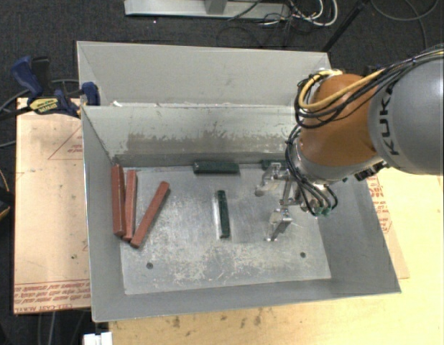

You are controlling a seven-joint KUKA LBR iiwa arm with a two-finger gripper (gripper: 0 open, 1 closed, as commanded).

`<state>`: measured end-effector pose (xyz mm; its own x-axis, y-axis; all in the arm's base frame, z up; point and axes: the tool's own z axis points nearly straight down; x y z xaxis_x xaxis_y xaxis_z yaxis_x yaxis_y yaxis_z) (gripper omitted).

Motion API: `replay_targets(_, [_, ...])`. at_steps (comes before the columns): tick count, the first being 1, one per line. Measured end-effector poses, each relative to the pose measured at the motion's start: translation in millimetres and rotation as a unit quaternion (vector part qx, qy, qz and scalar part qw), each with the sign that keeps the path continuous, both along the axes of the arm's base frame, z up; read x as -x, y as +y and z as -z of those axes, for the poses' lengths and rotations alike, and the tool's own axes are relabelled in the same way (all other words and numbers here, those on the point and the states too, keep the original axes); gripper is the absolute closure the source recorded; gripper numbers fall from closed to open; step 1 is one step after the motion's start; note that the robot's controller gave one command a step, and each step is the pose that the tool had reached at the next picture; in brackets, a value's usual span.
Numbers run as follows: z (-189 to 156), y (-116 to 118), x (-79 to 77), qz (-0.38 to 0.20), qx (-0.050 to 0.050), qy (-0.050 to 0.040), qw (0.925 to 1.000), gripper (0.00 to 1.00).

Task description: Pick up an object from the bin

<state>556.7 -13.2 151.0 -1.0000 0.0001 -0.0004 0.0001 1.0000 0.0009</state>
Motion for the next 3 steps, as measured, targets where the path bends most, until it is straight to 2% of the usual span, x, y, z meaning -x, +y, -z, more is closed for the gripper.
replay_targets(1, [38.2,18.6,-21.5,-0.122,0.001,-0.0043,0.9925,0.0])
replay_targets(2, [39.2,47.1,-29.7,-0.218,-0.001,0.0017,0.976,0.0])
replay_targets(3, [34.3,69.9,-35.6,-0.336,0.0,-0.0024,0.9419,0.0])
